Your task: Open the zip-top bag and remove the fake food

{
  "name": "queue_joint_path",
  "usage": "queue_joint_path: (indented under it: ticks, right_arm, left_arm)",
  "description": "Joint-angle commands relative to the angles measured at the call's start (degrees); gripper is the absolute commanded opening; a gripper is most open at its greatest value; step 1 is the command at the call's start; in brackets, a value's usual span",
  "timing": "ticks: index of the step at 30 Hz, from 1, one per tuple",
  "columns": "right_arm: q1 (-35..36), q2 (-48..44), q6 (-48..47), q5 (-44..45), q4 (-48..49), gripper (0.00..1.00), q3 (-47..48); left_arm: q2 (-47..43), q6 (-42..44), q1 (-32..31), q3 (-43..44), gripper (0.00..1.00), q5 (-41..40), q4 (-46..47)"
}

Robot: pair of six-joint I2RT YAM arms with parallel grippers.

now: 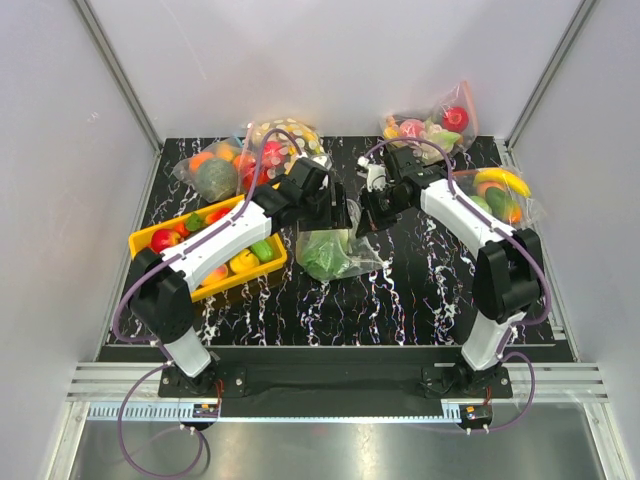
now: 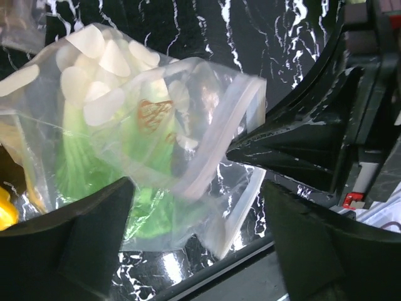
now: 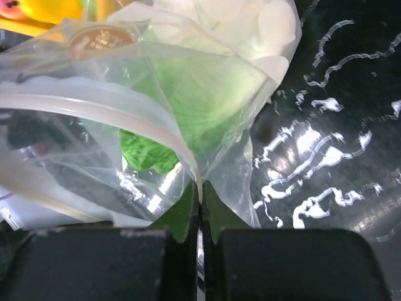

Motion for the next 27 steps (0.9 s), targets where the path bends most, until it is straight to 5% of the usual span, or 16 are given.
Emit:
queue_joint_path:
  ticks: [1, 12, 20, 24, 25, 27]
  right_arm:
    - [0.2, -4.7, 1.2, 5.8, -3.2, 0.00, 1.6]
    - [0.4, -11.2, 8.8, 26.3, -10.1, 0.00, 6.8]
    - [4.6, -11.5, 10.4, 28.0, -10.1, 0.00, 6.9]
    - [8.0, -9.7, 12.8, 28.6, -9.5, 0.00, 6.0]
    - [8.3, -9.4, 13.4, 28.5, -9.3, 0.00, 5.8]
    - [9.4, -8.6, 14.2, 29.1, -9.1, 0.00, 5.9]
  left_arm:
    - [0.0, 1.5, -0.4, 0.6, 0.70, 2.2, 6.5]
    - [-4.6, 5.5, -0.1, -4.9, 0.00, -0.2, 8.2]
    - [-10.5, 7.2, -0.2, -12.1, 0.04, -8.4, 5.9]
    - [-11.7, 7.9, -0.4, -12.9, 0.21, -12.4, 3.2]
    - [-12.2, 8.4, -0.5, -12.6, 0.43, -14.0, 2.4]
    - [-14.8, 9.2, -1.3, -12.3, 0.55, -15.4, 2.4]
